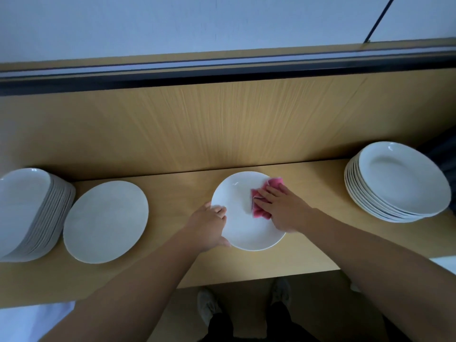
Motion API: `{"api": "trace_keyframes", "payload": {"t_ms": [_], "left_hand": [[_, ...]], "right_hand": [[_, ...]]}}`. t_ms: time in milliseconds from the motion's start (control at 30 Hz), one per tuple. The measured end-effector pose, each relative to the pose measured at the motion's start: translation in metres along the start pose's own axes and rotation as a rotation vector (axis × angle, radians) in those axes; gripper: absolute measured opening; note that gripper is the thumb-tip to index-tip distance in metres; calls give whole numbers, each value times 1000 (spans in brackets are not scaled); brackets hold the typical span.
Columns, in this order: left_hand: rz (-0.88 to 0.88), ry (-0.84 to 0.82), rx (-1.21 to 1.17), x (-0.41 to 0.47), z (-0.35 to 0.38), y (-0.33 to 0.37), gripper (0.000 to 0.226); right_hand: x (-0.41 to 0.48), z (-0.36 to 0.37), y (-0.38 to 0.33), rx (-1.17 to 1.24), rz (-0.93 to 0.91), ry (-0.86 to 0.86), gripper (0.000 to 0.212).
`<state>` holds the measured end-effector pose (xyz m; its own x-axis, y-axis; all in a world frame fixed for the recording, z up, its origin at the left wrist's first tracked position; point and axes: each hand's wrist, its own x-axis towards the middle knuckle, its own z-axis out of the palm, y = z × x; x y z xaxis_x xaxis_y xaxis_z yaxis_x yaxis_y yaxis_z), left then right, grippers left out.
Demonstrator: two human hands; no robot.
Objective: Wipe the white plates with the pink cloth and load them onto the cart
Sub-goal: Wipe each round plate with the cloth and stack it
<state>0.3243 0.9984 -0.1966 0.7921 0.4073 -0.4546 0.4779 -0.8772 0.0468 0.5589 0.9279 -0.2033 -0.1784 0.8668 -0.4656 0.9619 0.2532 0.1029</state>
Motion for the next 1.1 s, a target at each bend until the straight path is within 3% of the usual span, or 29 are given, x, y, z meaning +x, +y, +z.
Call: {"api": "trace_keyframes", "payload": {"t_ms": [300, 600, 900, 1000, 1100], "left_hand": [[-22, -28, 43, 3, 1, 0, 74], [-19, -60, 92, 3, -5, 2, 73], [-79, -158, -60, 4, -21, 9, 75], [-120, -106, -177, 10, -32, 38, 63], [-138, 54, -196, 24, -34, 80, 47]], "right_hand": [[-48, 1, -47, 109, 69, -148, 59], [-60, -2, -64, 232, -41, -64, 29], [-86, -15, -15, 566, -39, 30, 39], [-95, -23, 12, 603, 15, 103, 46], [-102, -23, 35, 611, 78, 177, 43]]}}
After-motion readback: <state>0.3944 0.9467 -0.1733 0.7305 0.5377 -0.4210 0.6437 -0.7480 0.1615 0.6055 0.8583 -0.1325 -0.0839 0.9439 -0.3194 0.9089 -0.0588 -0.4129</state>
